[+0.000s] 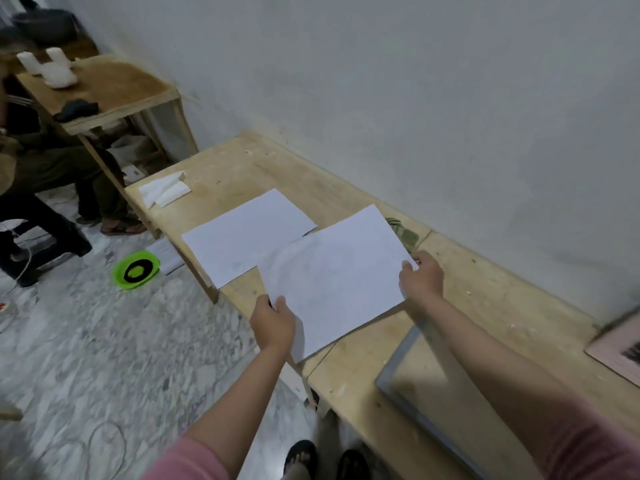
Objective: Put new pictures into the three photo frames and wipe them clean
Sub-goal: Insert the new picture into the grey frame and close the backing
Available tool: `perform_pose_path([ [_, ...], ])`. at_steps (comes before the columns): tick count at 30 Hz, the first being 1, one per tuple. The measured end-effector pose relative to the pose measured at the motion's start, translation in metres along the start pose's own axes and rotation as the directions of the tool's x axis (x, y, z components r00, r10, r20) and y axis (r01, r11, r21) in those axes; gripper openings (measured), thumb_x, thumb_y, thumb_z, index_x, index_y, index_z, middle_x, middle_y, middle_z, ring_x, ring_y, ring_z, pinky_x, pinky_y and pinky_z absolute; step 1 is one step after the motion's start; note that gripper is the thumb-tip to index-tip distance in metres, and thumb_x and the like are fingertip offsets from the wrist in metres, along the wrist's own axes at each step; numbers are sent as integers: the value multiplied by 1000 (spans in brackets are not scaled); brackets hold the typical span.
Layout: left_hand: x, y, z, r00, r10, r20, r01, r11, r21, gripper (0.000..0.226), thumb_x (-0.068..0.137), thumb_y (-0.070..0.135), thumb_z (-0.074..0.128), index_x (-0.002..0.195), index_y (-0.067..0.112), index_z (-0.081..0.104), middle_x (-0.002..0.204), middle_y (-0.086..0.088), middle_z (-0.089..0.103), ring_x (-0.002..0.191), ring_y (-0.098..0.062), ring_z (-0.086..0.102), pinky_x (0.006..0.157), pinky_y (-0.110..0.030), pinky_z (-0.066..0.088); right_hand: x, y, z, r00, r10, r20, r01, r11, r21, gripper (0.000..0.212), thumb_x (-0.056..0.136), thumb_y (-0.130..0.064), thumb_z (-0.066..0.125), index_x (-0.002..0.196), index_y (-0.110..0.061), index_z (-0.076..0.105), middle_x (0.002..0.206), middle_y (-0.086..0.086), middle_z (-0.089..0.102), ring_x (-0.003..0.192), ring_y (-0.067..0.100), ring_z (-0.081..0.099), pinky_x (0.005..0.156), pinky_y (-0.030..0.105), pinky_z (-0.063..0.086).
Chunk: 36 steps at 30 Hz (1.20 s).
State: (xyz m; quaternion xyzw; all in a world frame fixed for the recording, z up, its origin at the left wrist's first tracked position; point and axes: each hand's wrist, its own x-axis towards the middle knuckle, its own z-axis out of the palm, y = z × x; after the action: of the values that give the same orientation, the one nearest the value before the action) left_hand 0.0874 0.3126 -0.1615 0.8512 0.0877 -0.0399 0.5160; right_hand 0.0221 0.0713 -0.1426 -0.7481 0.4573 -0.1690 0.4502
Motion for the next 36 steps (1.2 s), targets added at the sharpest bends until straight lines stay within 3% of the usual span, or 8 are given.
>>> perform_pose_path([
  [6,-25,35,41,950,117,288,-124,992,8,21,99,15,45,86,-1,51,78,-7,50,77,-24,46,67,-28,30,-49,53,-90,959,230,-163,-226,973,44,9,82,-9,46,86,-8,55,78,2,55,65,18,51,50,26,36],
  [9,-46,44,60,875,176,450,-211,977,28,19,97,15,47,83,3,49,81,-8,52,82,-26,51,67,-28,31,-85,91,-123,903,327,-279,-322,945,63,13,87,-16,49,86,-6,57,82,6,60,73,24,56,60,27,39],
  [16,-112,44,91,627,189,756,-314,949,23,30,90,-1,48,120,0,51,105,-9,59,87,-18,49,68,-24,33,-179,165,-165,726,499,-473,-490,858,153,19,92,-14,49,76,-6,55,75,9,53,67,22,50,54,30,32],
  [20,-134,35,97,459,264,848,-468,883,-22,45,83,-8,47,127,5,47,100,-1,55,87,-16,50,59,-20,36,-204,200,-166,706,461,-538,-461,875,144,19,86,-7,52,68,-5,45,63,6,46,66,27,46,56,30,28],
  [24,-138,20,105,307,408,860,-643,755,-129,38,75,-14,46,93,20,49,87,5,46,77,-12,46,58,-19,31,-219,213,-160,724,399,-563,-432,898,81,5,83,-6,54,88,-7,54,78,5,55,74,24,52,62,30,37],
  [28,-135,6,113,256,374,891,-784,619,-34,44,78,-8,49,121,4,44,111,-9,35,98,-27,42,73,-28,35,-223,233,-151,770,270,-578,-418,898,-139,22,76,1,63,98,2,60,88,16,58,79,34,56,65,35,45],
  [31,-134,2,116,212,412,886,-860,509,-31,28,68,-5,48,95,4,42,102,-4,33,87,-24,34,62,-30,37,-222,238,-150,808,243,-536,-422,875,-239,30,68,4,68,97,8,61,86,22,54,75,41,54,61,38,45],
  [36,-125,-10,129,26,523,852,-947,286,-147,16,61,0,33,69,10,25,72,-4,26,60,-24,28,54,-27,13,-213,226,-152,855,133,-502,-381,817,-432,43,61,-3,70,103,2,61,101,21,59,82,39,57,63,40,52],
])
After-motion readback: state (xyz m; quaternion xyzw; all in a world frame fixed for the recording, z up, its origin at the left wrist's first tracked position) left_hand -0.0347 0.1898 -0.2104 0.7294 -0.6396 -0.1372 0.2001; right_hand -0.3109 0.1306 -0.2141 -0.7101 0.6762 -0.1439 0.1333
